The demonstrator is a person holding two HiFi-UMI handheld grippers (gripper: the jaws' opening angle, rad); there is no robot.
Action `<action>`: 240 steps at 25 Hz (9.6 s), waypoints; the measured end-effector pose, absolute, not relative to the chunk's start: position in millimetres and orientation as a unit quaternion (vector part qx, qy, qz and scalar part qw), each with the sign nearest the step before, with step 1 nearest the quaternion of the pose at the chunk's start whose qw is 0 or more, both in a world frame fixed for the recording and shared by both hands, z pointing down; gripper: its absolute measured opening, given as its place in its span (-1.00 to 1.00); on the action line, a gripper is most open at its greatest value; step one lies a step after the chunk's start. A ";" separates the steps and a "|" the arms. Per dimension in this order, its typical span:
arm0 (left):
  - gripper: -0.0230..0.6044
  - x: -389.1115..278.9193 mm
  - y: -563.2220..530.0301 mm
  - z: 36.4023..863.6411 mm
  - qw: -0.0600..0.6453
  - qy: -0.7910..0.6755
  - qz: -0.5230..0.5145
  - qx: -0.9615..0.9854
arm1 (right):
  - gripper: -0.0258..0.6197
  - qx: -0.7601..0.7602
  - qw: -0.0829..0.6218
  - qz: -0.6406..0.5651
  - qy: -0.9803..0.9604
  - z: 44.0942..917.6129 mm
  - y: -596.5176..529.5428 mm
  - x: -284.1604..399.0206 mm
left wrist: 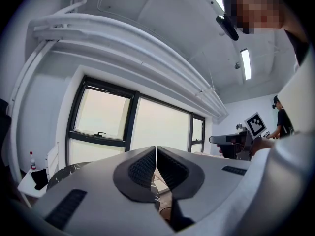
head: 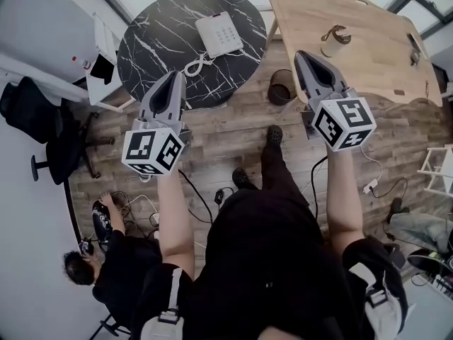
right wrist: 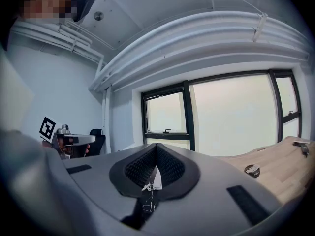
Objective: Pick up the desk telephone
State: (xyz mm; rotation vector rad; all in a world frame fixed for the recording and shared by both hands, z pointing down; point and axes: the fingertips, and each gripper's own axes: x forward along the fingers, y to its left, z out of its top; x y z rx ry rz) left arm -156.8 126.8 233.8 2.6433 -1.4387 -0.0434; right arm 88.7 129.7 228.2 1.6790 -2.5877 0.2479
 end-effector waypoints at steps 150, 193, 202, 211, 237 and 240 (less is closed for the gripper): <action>0.20 -109.5 -213.7 640.1 0.497 -0.349 0.103 0.788 | 0.04 0.324 0.323 0.438 -0.774 666.1 -227.1 -15.8; 0.06 -55.4 -92.2 480.1 0.401 -0.462 0.046 0.789 | 0.01 0.308 0.253 0.335 -0.854 510.0 -126.1 37.1; 0.05 -40.1 -56.7 398.1 0.328 -0.495 0.023 0.805 | 0.01 0.299 0.207 0.278 -0.889 428.9 -98.6 50.1; 0.06 -40.2 -35.5 331.5 0.255 -0.518 -0.003 0.817 | 0.00 0.291 0.166 0.209 -0.919 358.1 -85.0 47.4; 0.05 -40.0 -23.5 247.2 0.168 -0.523 -0.011 0.835 | -0.02 0.303 0.099 0.124 -0.940 268.2 -75.8 47.3; 0.05 -37.9 -24.1 244.6 0.164 -0.523 -0.008 0.836 | -0.02 0.304 0.095 0.123 -0.940 266.2 -76.2 49.6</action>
